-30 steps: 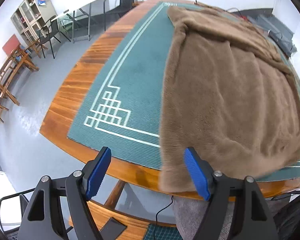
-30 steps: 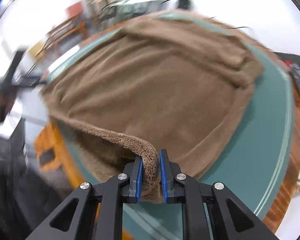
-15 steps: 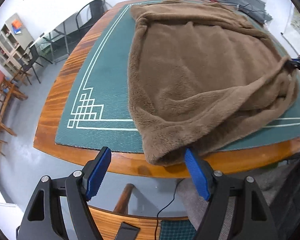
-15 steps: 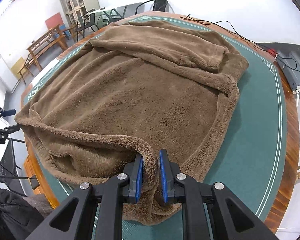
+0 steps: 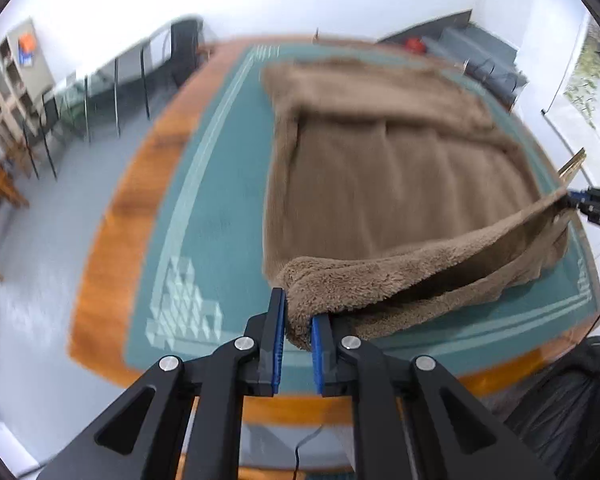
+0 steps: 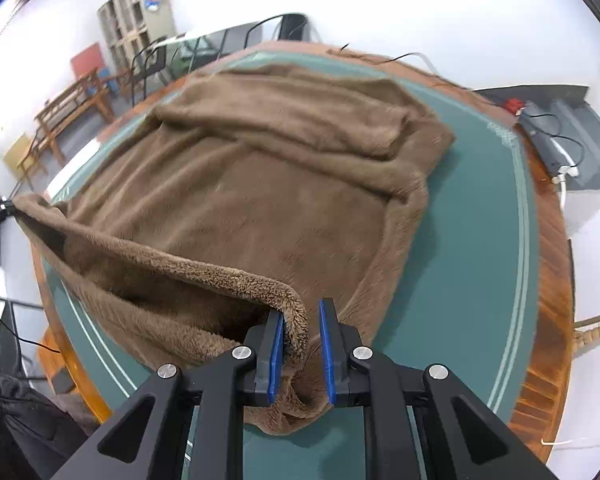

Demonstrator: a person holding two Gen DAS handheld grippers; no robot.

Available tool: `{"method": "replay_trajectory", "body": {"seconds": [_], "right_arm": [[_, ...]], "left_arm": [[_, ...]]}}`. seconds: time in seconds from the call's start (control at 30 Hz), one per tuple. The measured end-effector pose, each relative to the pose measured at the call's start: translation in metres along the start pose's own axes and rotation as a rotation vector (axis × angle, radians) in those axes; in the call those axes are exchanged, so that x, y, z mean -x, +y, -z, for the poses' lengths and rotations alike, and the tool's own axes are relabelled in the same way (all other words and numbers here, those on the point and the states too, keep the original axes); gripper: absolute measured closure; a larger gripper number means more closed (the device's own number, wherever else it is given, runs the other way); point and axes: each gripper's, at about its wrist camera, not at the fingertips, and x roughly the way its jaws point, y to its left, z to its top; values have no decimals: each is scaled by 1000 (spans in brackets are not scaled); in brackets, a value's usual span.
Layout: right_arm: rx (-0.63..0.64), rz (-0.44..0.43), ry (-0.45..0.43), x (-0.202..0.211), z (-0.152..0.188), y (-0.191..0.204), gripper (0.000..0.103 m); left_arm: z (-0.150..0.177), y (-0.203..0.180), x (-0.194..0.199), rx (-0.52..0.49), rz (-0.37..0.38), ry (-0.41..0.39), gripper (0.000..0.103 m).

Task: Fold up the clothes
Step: 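Grasp the fleece hem with the right gripper while the left gripper grasps the hem too, then lift the hem with both grippers and fold it over toward the collar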

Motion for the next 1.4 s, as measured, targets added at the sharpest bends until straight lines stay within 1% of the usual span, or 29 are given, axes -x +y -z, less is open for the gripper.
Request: {"method": "replay_trajectory", "body": {"seconds": [0.1, 0.33, 0.47, 0.57, 0.63, 0.67, 0.77, 0.83, 0.97, 1.2, 1.4], "right_arm": [[-12, 34, -60, 19, -13, -7, 86], [-28, 149, -212, 64, -56, -26, 86], [-35, 217, -288, 78, -88, -40, 86], [-48, 262, -328, 78, -115, -51, 86], [-60, 289, -349, 75, -134, -58, 86], [-67, 299, -355, 72, -142, -61, 86], [-98, 324, -362, 57, -165, -73, 86], [-124, 334, -362, 45, -180, -82, 86], [-171, 353, -341, 15, -204, -101, 86], [-235, 362, -273, -49, -229, -130, 86], [-271, 360, -198, -105, -237, -155, 86]], "left_arm": [[-40, 0, 15, -20, 11, -71, 88], [-124, -2, 24, -99, 34, -182, 87], [-177, -4, 17, -128, 35, -227, 87], [-219, -6, 1, -124, 39, -253, 86], [-240, -5, -8, -116, 46, -261, 86], [-254, -4, -17, -111, 47, -261, 86], [-285, -4, -42, -103, 50, -253, 86], [-301, -5, -59, -102, 50, -245, 86], [-330, -4, -108, -82, 64, -201, 86], [-355, -2, -189, -46, 61, -107, 86], [-367, -5, -246, -41, 50, -37, 86]]}}
